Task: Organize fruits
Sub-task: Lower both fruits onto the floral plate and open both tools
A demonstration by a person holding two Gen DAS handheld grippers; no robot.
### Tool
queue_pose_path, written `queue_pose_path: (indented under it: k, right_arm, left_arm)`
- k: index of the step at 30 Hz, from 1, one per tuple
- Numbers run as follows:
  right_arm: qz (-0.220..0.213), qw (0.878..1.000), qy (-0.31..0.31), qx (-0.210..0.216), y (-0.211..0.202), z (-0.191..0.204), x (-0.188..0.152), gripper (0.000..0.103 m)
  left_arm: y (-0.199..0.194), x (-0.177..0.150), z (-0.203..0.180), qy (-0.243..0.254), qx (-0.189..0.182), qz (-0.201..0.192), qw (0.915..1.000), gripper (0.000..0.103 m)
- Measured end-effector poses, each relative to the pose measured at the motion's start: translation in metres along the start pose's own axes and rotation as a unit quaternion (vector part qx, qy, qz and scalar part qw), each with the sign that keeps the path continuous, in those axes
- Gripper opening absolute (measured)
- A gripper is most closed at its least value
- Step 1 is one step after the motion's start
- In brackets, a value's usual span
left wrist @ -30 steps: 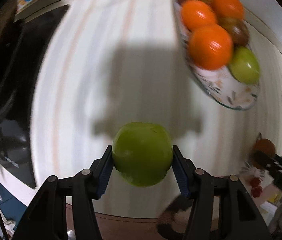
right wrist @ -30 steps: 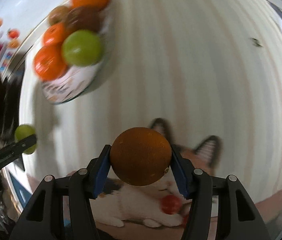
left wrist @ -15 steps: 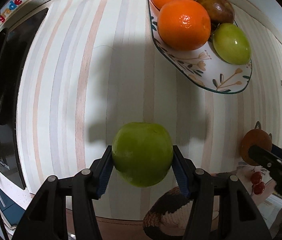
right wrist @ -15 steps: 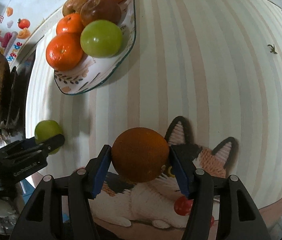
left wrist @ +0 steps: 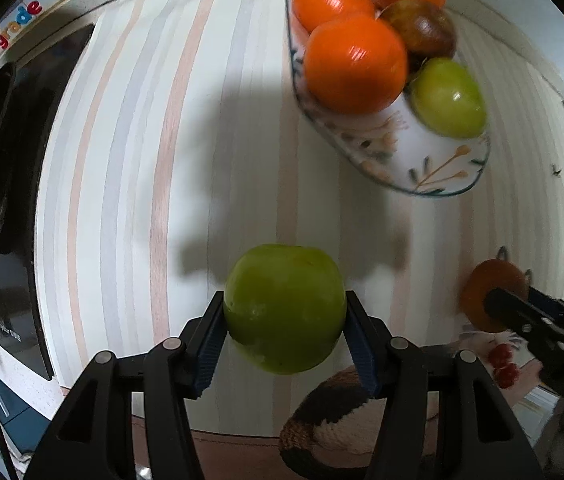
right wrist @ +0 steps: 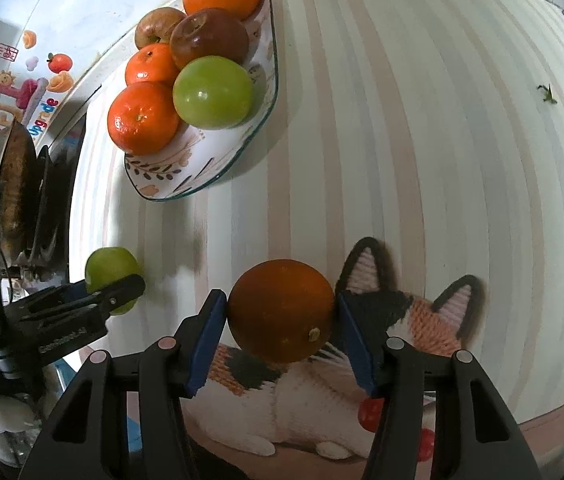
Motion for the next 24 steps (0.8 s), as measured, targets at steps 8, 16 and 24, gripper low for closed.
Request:
queue_pose_path:
  k: [8,16,24]
  right_arm:
    - [-0.045,0.998,0.001,0.05,-0.044,0.013,0.034,0.058]
    - [-0.086,0.995,0.005,0.057,-0.077,0.021,0.115,0.058]
    - [-0.059,0.998,-0.013,-0.001,-0.055,0.024,0.159,0.058]
  left_arm:
    - [-0.08,0.043,-0.015,0.02,-0.038,-0.041,0.9982,0.053]
    - [-0.134,0.138,-0.042,0.042,-0.05,-0.06,0.9961,0.053]
    - [-0.108,0.191,-0.067,0.075,-0.027,-0.016,0.9967,0.053]
Point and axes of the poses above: each gripper's, at about its wrist camera, not at the fingertips, and y roughly the way its jaws point, z to its left, x to its top, the point moved 1 cm from there along y, roughly the way its jaws point, and after that the axes turned 15 degrees about z, right-handed, at the moved point
